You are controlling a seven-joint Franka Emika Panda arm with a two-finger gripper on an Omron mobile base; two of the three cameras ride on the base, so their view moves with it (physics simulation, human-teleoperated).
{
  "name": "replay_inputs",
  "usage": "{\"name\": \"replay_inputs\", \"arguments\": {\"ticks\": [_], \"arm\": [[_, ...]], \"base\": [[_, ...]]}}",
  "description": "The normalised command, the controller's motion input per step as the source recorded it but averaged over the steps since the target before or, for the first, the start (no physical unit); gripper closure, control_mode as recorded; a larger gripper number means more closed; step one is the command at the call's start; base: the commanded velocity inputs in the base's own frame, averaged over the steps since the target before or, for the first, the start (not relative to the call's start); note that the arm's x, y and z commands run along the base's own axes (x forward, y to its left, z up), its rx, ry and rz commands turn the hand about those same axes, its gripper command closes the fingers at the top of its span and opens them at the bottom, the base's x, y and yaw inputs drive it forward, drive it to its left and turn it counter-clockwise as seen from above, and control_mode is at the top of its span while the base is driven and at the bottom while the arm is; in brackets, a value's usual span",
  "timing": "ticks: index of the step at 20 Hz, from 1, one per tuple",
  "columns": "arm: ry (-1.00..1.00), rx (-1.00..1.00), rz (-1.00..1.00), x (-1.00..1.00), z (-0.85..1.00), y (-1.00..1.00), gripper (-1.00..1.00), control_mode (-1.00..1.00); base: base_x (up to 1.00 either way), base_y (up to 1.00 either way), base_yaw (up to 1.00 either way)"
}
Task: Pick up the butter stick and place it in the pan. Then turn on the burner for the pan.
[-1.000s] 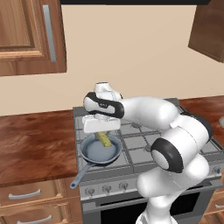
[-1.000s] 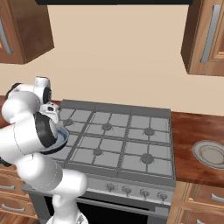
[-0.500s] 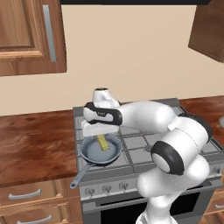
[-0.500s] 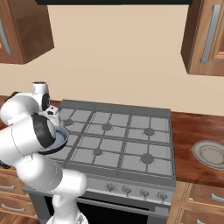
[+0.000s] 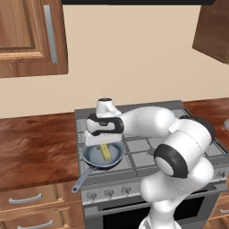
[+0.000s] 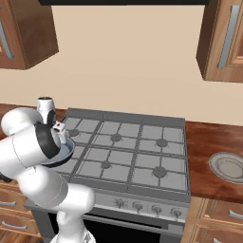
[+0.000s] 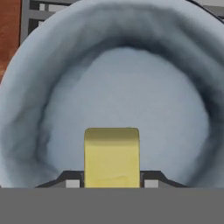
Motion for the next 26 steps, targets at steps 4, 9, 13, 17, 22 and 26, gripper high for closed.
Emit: {"name": "replay_inputs", "arguments": {"ticks": [4, 9, 13, 17, 22, 26], "arm": [[0.00, 0.00, -0.01, 0.02, -0.10, 0.00, 1.00, -1.00], [0.00, 0.00, 0.00, 0.02, -0.10, 0.00, 1.00, -1.00], [0.00, 0.00, 0.00, 0.03, -0.13, 0.00, 1.00, -1.00], [0.00, 0.00, 0.00, 0.10, -0.03, 0.00, -1.00, -1.00], [0.00, 0.00, 0.00, 0.00, 0.00, 0.00, -1.00, -1.00], [0.00, 0.00, 0.00, 0.00, 0.00, 0.00, -1.00, -1.00]], "base": [[0.00, 0.00, 0.00], [0.00, 0.00, 0.00], [0.00, 0.00, 0.00], [0.00, 0.00, 0.00], [0.00, 0.00, 0.00], [0.00, 0.00, 0.00]]}}
